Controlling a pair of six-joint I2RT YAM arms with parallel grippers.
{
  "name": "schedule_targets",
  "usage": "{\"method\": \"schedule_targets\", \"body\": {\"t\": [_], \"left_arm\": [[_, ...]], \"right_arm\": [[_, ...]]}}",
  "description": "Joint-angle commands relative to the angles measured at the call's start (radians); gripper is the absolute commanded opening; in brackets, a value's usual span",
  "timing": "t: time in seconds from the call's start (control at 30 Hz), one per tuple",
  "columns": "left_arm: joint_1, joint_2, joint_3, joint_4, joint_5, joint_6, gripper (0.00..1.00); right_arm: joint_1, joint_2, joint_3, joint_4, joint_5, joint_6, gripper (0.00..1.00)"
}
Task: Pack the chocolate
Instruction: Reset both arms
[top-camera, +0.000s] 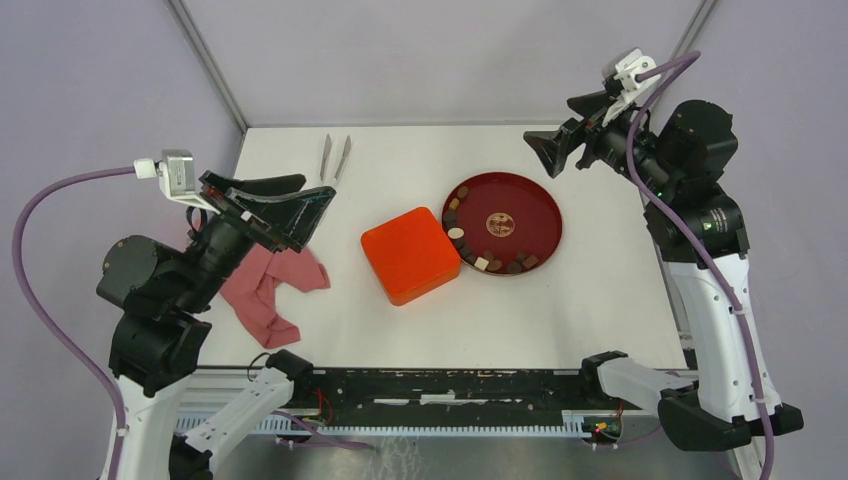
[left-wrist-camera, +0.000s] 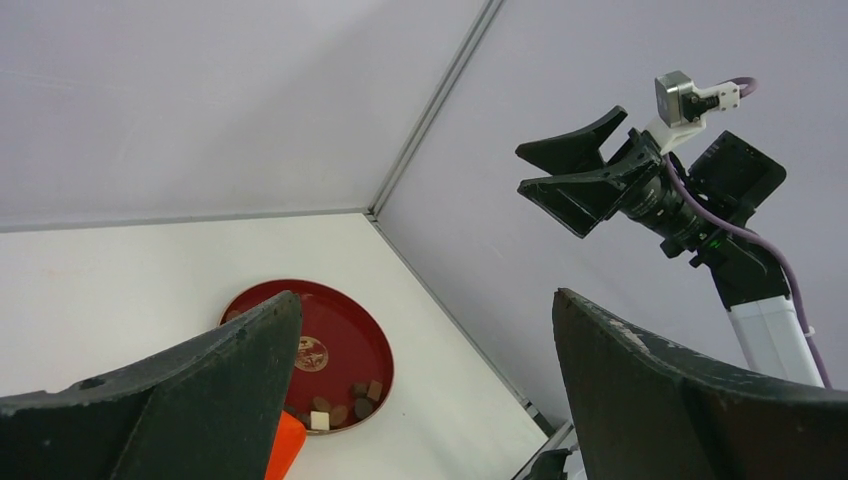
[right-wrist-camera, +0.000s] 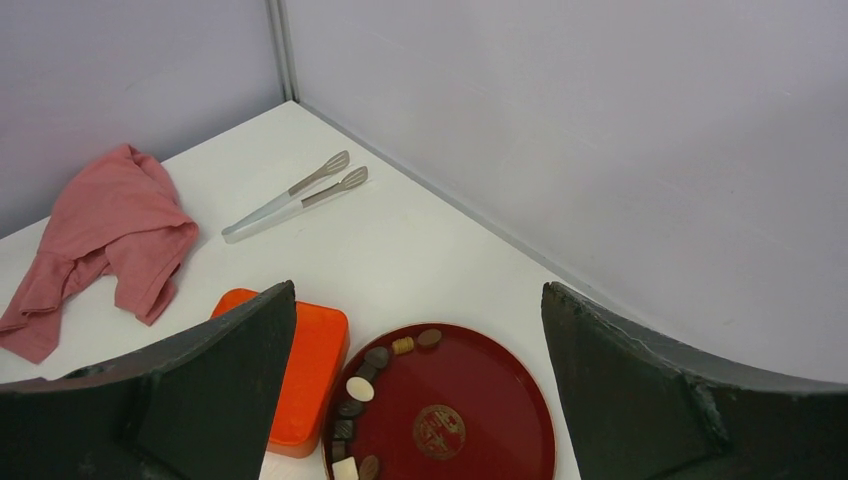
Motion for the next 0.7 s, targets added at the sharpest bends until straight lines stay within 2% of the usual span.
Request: {"method": "schedule_targets", "body": {"t": [0.0,0.07,0.17,0.33,0.43,0.57,0.67], "left_arm": [[0.001,-0.015,0.009,0.039,0.012,-0.017,1.0],[0.0,-0.037,-0.029,0.133,0.045,-0.048,1.0],[0.002,-0.047,-0.043,0.167,0.058,-0.049,1.0],[0.0,-0.02,-0.02,0.09,0.009,-0.007,1.0],[0.001,0.007,0.013,0.031,-0.025,0.029,1.0],[0.001,0.028,0.047,-0.008,-0.048,0.071,1.0],[0.0,0.035,0.064,-0.038,-0.08,0.099,1.0]], "right_arm": [[-0.002,0.022,0.042,0.051,-0.067,-0.022,0.98],[-0.002,0.033,0.047,0.055,-0.09,-0.043,0.98],[-0.003,0.04,0.041,0.065,-0.1,-0.068,0.98],[-0.002,0.045,0.043,0.065,-0.105,-0.044,0.98],[-0.002,0.042,0.055,0.065,-0.042,0.024,0.98],[-0.002,0.038,0.091,0.036,0.052,0.008,0.98],[-0.002,0.039,0.102,0.025,0.05,-0.026,0.98]]}}
